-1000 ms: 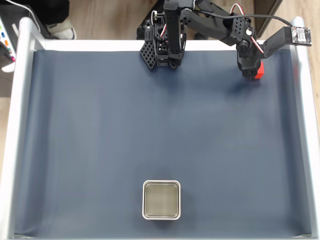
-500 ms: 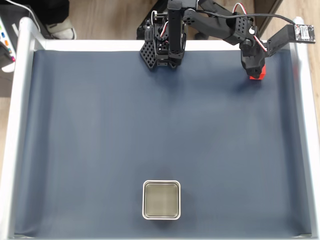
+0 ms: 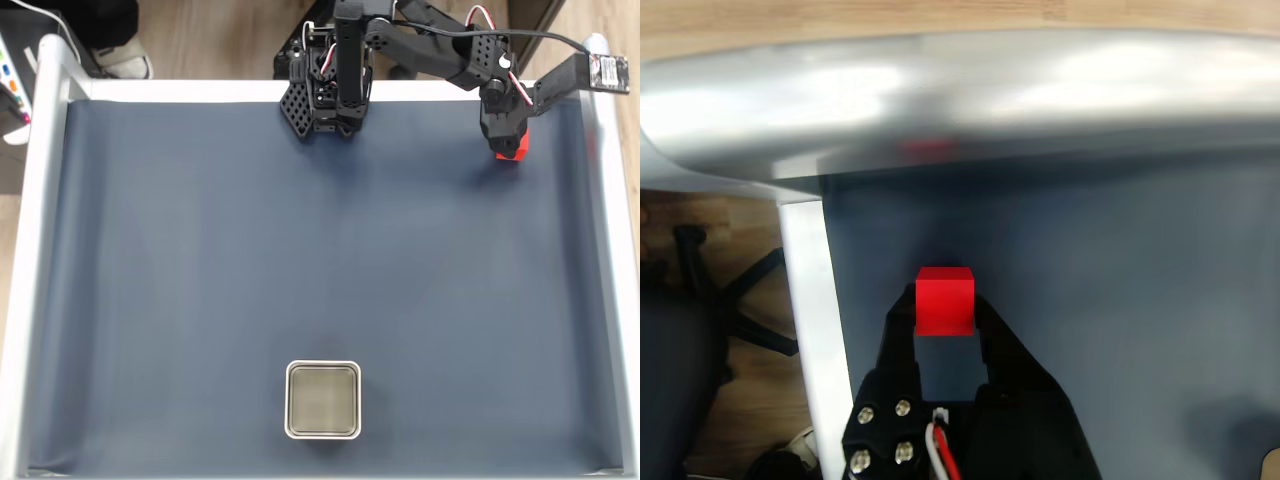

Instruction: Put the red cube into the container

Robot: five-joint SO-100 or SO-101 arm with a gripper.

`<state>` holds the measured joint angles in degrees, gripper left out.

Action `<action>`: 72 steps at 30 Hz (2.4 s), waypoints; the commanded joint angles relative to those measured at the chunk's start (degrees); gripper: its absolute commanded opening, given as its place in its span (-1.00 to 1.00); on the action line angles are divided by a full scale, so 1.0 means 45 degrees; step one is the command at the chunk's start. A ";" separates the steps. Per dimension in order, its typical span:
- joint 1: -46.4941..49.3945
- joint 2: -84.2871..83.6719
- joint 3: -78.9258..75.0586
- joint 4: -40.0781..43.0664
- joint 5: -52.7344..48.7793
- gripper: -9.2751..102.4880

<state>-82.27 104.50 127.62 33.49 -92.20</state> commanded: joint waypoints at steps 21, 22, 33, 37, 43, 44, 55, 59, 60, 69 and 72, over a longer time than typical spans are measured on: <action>1.0410 0.3340 -0.2969 0.4258 -0.0801 -0.83; 1.0898 0.3262 -0.3203 0.4258 -0.0898 -0.83; 1.5273 0.1465 -0.6270 0.4414 -0.2090 -0.83; 1.6172 0.0137 -0.7891 0.4414 -0.2129 -0.83; 1.7051 -0.1973 -1.0293 0.4414 -0.2031 -0.83; 1.7148 -0.2324 -1.0664 0.4414 -0.2031 -0.83; 1.7363 -0.5156 -1.3203 0.4180 -0.1523 -0.83; 1.7578 -0.5625 -1.3223 0.3750 -0.1582 -0.83; 1.7617 -0.5723 -1.3223 0.3711 -0.1582 -0.83; 1.7871 -0.6289 -1.3223 0.3047 -0.1133 -0.83; 1.7871 -0.6387 -1.3223 0.3008 -0.0801 -0.83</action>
<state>-2.37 75.32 71.46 47.90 -97.03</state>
